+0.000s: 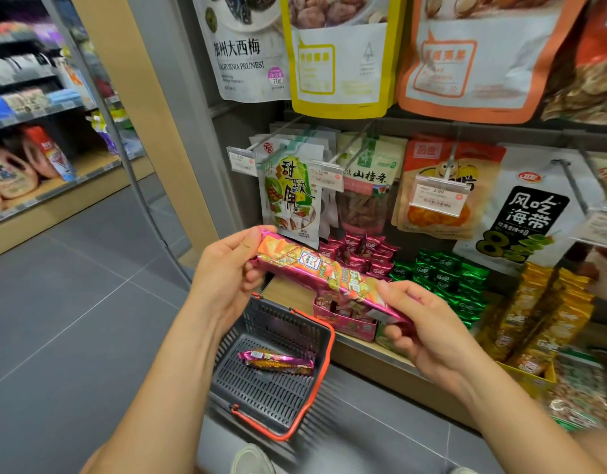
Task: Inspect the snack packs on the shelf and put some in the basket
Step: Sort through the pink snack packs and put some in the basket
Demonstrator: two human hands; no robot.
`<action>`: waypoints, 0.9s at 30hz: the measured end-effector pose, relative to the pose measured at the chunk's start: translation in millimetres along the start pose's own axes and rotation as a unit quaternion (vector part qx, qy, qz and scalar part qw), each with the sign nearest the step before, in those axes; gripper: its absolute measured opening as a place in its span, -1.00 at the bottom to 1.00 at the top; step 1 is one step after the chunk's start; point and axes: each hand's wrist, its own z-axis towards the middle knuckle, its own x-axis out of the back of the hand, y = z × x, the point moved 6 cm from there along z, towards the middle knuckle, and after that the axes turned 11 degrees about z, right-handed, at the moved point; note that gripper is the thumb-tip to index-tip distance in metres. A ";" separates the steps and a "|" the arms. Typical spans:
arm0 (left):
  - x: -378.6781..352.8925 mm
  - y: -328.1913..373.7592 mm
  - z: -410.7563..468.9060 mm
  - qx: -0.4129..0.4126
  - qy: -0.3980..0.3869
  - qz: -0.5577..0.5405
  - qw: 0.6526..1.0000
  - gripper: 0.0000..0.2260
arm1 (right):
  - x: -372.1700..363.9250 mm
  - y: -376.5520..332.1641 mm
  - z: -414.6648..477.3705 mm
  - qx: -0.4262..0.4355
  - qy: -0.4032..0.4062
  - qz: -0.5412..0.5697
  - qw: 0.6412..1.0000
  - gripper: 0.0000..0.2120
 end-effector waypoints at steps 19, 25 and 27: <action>-45.2 -77.8 25.4 0.151 -0.033 0.264 0.952 -0.67 | -23.3 -75.4 -44.0 0.492 0.005 -0.390 0.778 -0.78; -70.6 -86.7 60.4 0.099 -0.014 0.284 0.954 -0.73 | -19.4 -67.6 -40.4 0.435 -0.025 -0.492 0.754 -0.64; -80.9 -88.0 71.3 0.084 -0.004 0.264 0.961 -0.76 | -14.6 -66.8 -39.5 0.441 0.008 -0.525 0.727 -0.58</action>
